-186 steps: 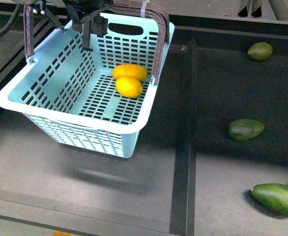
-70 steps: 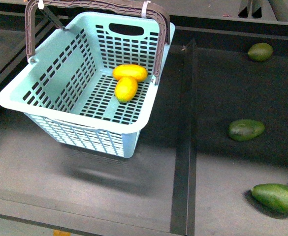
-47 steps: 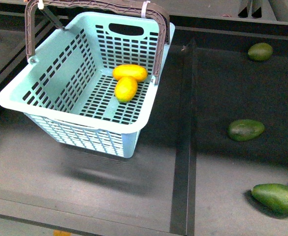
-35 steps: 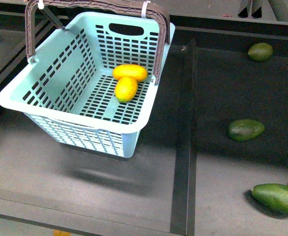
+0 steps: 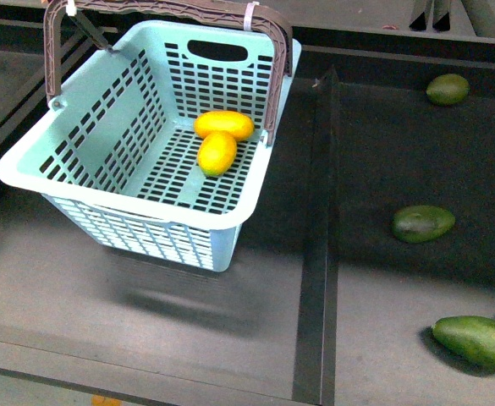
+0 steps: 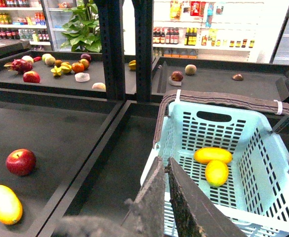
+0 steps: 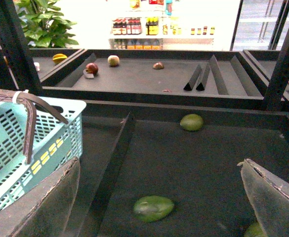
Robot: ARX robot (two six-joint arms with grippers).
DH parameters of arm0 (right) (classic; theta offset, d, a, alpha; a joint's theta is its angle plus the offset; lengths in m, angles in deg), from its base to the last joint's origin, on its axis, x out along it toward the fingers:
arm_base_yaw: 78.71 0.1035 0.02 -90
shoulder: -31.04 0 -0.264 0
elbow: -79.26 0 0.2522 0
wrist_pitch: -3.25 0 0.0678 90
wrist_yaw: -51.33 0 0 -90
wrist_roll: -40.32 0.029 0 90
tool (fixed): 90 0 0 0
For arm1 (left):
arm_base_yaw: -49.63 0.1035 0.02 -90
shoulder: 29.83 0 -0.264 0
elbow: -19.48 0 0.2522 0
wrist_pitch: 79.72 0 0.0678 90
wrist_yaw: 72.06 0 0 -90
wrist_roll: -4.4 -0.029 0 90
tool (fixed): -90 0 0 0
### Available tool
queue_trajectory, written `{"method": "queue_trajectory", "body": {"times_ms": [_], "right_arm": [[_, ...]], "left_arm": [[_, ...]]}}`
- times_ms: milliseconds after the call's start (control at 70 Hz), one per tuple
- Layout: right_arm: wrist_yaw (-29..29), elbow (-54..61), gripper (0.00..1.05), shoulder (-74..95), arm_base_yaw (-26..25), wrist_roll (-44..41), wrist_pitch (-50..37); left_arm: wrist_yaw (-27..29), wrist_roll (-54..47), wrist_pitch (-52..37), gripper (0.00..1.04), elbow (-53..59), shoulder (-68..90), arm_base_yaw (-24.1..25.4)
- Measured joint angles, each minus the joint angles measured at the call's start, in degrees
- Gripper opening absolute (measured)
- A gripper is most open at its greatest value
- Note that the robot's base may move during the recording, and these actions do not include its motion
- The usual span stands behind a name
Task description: Pick lemon and mango into basket
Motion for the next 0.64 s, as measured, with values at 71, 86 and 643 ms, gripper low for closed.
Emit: {"method": "queue_trajectory", "body": {"times_ms": [71, 86, 643], "right_arm": [[0.0, 0.0, 0.96, 0.0, 0.0, 0.0, 0.0], [0.0, 0.0, 0.96, 0.0, 0.0, 0.0, 0.0], [0.0, 0.0, 0.96, 0.0, 0.0, 0.0, 0.0]], "left_arm": [[0.0, 0.0, 0.0, 0.03, 0.0, 0.0, 0.0], [0.0, 0.0, 0.0, 0.03, 0.0, 0.0, 0.0], [0.0, -0.1, 0.0, 0.98, 0.0, 0.0, 0.0]]}}
